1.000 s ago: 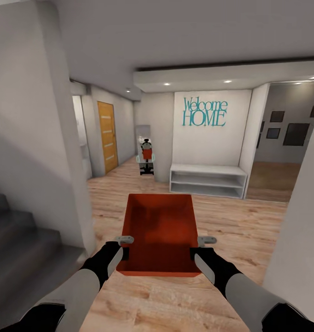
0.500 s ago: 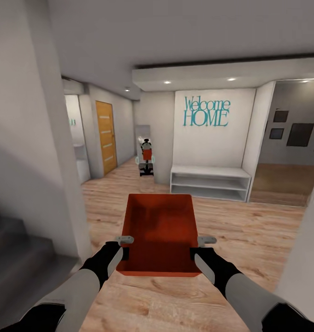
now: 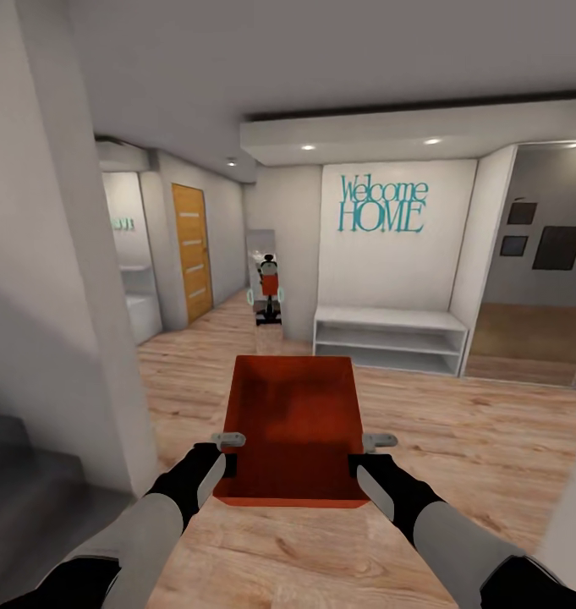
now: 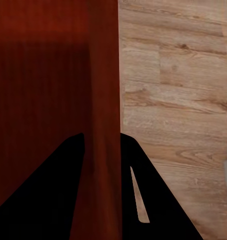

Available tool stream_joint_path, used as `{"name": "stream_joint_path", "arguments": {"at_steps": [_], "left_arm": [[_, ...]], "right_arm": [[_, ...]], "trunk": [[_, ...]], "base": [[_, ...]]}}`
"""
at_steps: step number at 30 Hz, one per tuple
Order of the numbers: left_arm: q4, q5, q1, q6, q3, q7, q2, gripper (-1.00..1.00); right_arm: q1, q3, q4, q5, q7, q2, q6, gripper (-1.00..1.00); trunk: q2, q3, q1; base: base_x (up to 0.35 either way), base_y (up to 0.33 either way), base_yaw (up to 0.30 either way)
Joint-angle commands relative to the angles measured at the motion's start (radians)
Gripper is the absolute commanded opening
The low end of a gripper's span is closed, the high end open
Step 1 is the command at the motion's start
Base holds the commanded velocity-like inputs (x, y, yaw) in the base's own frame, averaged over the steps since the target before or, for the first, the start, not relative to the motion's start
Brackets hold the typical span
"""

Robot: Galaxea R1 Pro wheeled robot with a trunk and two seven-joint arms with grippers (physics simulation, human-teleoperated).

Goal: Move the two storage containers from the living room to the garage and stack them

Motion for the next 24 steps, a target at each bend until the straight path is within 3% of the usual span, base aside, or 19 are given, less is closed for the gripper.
{"name": "stream_joint_path", "arguments": {"at_steps": [1, 24], "left_arm": [[0.004, -0.026, 0.0, 0.012, -0.007, 0.026, 0.001, -1.0], [0.004, -0.026, 0.0, 0.012, -0.007, 0.026, 0.001, -1.0]], "right_arm": [[-0.003, -0.016, -0.004, 0.027, -0.01, -0.001, 0.007, -1.0], [-0.002, -0.016, -0.004, 0.027, -0.01, -0.001, 0.007, -1.0]], "trunk": [[-0.002, -0.002, 0.001], [-0.002, -0.002, 0.001]], "base": [[0.322, 0.0, 0.0], [0.322, 0.0, 0.0]]}}
